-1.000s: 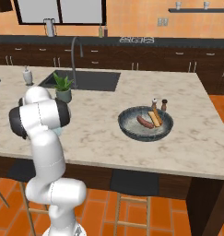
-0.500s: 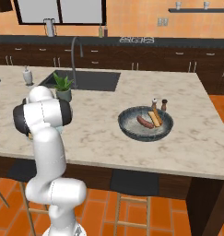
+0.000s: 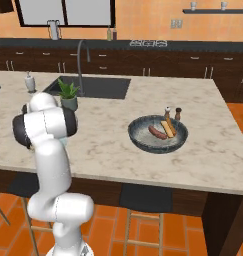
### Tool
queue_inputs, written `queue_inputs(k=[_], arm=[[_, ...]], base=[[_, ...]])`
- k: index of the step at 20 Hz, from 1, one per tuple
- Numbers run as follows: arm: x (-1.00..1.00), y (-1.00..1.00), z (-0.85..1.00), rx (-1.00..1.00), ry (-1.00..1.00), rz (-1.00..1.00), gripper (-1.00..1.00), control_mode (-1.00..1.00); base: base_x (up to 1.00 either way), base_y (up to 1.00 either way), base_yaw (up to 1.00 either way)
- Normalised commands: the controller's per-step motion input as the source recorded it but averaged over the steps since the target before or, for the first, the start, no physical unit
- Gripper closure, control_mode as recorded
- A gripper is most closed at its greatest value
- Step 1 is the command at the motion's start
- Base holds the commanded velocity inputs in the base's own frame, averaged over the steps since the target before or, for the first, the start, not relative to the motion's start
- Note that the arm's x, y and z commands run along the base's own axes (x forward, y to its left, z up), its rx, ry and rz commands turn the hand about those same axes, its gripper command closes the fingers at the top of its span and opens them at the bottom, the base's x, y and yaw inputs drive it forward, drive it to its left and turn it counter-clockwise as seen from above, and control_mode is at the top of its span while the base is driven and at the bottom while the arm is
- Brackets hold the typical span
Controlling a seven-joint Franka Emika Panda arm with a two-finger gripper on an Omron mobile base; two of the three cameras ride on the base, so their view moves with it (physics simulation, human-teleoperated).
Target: Place one bun and one sausage from the bowl on each plate.
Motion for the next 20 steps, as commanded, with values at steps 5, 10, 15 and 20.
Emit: queue_inputs(k=[5, 10, 15, 20], arm=[[-0.68, -0.19, 0.96, 0.01, -0.09, -0.02, -1.00, -1.00], [-1.00, -0.53, 0.73, 0.02, -0.14, -0.07, -1.00, -1.00], [-0.89, -0.69, 0.60, 0.03, -0.09, -0.16, -1.00, -1.00], [-0.71, -0.72, 0.00, 0.12, 0.00, -0.14, -1.00, -1.00]], base=[[0.00, 0.00, 0.00], [0.00, 0.00, 0.00], [0.00, 0.00, 0.00], [0.00, 0.00, 0.00]])
